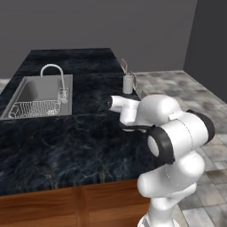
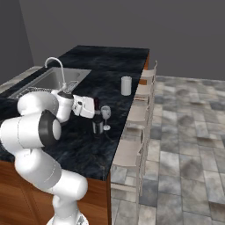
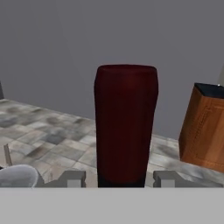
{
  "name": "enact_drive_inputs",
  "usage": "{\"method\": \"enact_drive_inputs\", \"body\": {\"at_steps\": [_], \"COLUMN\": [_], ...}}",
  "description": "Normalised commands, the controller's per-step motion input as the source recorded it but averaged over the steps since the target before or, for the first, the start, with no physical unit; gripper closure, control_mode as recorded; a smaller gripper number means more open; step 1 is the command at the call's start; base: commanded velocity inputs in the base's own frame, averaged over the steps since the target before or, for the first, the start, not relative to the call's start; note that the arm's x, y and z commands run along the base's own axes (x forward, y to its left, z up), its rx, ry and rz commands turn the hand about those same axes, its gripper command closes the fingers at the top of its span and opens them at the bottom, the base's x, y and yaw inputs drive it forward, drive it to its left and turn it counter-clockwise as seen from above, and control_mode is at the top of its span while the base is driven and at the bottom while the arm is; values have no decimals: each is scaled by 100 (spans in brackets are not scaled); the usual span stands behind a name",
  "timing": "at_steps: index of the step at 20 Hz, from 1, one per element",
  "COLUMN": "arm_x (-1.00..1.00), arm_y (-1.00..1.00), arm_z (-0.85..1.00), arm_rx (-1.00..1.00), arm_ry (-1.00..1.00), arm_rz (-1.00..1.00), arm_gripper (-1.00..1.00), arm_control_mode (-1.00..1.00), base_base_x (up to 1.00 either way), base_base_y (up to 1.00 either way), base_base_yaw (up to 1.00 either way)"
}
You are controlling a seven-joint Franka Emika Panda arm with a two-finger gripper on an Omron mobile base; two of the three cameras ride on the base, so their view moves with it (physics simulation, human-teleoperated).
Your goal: There is a wine glass and glass cup on the dining counter. Place the wine bottle next to the wine glass and the juice bottle next to the glass cup.
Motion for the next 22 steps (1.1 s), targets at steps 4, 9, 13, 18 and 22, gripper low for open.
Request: {"method": "enact_drive_inputs", "body": {"at_steps": [4,9,13,18,22], "arm_x": [26,25,18,13,0], "arm_y": [0,0,0,0,0], "arm_z": [-5,-10,-16,-18,-19], "arm_rx": [0,-1,-2,0,0], "arm_ry": [0,0,0,0,0], "arm_rz": [0,0,0,0,0], "arm_gripper": [100,100,100,100,100], "arm_control_mode": [-100,-100,-100,-100,-100], "base_base_x": [0,0,0,0,0], "base_base_y": [0,0,0,0,0], "base_base_yaw": [0,0,0,0,0]}}
